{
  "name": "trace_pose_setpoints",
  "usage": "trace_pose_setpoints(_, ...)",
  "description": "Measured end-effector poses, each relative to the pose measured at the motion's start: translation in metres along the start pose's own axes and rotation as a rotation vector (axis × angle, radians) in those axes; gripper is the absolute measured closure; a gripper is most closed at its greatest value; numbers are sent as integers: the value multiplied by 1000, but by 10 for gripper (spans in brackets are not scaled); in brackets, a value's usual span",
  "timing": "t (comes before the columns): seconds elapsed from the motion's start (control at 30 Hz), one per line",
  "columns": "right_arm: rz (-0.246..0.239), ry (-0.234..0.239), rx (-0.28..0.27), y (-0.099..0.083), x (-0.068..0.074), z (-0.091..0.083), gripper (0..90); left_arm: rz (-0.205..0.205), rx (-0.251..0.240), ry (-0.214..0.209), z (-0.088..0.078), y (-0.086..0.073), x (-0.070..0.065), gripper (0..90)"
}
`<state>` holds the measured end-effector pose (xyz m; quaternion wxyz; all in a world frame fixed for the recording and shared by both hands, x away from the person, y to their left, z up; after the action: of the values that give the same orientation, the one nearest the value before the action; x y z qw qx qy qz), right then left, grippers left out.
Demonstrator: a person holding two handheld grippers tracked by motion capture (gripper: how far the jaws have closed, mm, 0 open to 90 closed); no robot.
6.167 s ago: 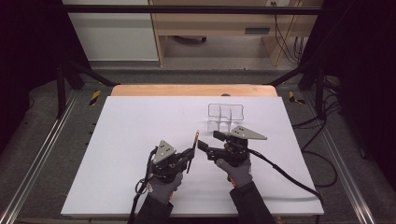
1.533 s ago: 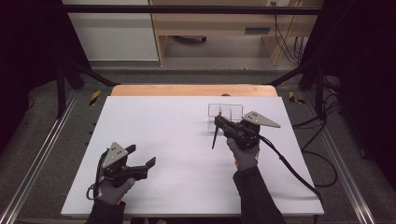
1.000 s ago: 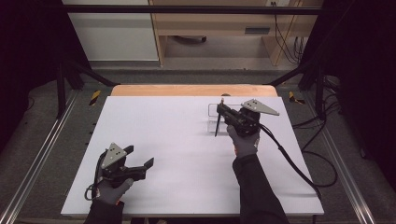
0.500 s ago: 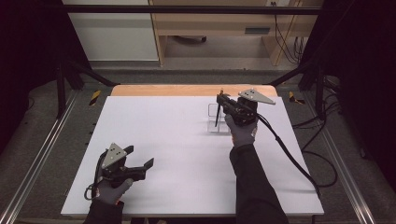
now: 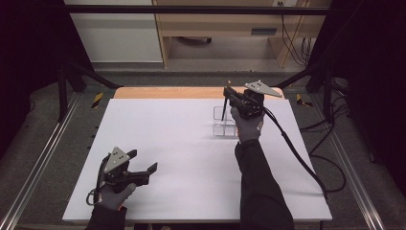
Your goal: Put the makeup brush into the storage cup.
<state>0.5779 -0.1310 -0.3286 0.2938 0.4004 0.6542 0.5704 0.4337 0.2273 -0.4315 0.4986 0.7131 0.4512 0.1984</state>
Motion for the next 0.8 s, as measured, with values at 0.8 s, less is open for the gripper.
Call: trace_pose_setpoints(0.8,-4,-60,13,4,-12,30,837,-5,-4,-4,-2,1,2,87)
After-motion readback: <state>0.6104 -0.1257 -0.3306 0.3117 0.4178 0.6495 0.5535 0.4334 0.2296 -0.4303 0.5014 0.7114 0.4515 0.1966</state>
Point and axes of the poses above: each handheld gripper's, and its own axes: z roughly forward along the jaws, y roughly out of its top, x roughly to its left, the point moved 2 cm from there along z, roughly forward along the jaws, and after that the axes turned 7 degrees about -z, right-handed, at the moved point
